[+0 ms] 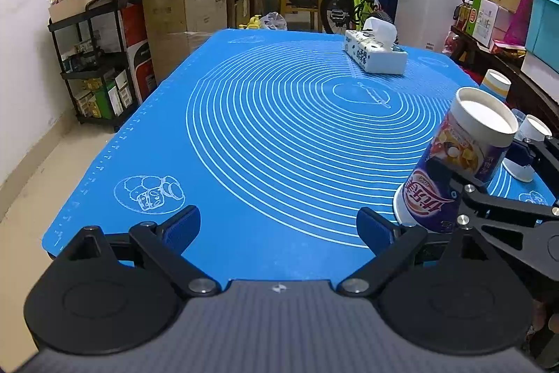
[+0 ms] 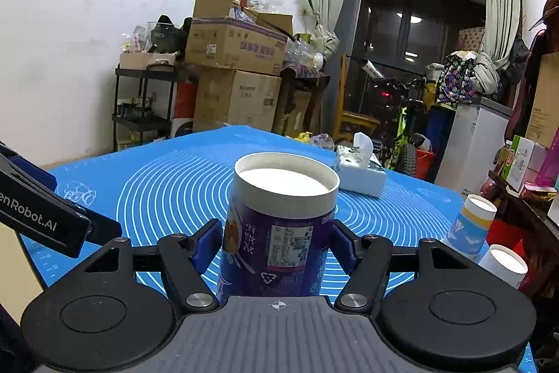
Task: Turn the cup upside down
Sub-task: 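Rotate the purple cup mouth-down with the right tool and lower it onto the mat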
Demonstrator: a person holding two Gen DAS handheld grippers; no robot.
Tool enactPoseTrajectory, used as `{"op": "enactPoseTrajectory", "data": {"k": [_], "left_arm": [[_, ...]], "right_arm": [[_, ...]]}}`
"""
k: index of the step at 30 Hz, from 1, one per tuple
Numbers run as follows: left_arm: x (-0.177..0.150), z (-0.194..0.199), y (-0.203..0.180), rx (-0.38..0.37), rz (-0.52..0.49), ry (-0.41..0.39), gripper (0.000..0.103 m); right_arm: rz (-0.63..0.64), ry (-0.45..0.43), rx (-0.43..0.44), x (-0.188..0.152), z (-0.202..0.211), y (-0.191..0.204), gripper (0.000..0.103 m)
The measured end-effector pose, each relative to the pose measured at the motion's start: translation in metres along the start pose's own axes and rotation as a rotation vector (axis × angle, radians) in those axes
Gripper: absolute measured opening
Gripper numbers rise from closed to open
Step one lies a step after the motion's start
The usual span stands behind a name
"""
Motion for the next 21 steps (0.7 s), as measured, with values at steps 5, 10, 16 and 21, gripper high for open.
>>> {"op": "enactPoseTrajectory", "data": {"k": [5,10,16,21], "left_arm": [[0.001,0.006,-0.001,-0.003,0.005,-0.013,0.095],[0.000,0.013,-0.003,-0.014,0.018,-0.024,0.095],[-0.003,0.020,-0.023,-0.048,-0.007,-0.030,0.095],[-0.009,0.030,-0.044,-0.088,-0.033,-0.042,0.095]], "right_arm": [[-0.029,0.011,0.030,0.000,0.009,-0.005,0.081],[-0.074,-0.003,0.013,-0.001,0.031,-0.021,0.090],[-0.143,-0.006,-0.021,-0.001,0.061,-0.047,0.091],[-0.173,0.032,-0.041,-0.006,0.081,-0.060,0.091]]}}
Point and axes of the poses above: each gripper's, at about its wrist camera, not at the fingertips, and z roughly against the way its jaws point, y to its left, x to its top, the point moved 4 cm from there along -z, roughly the way its jaws point, and after that the axes turned 7 degrees about -z, right-handed, at the moved point
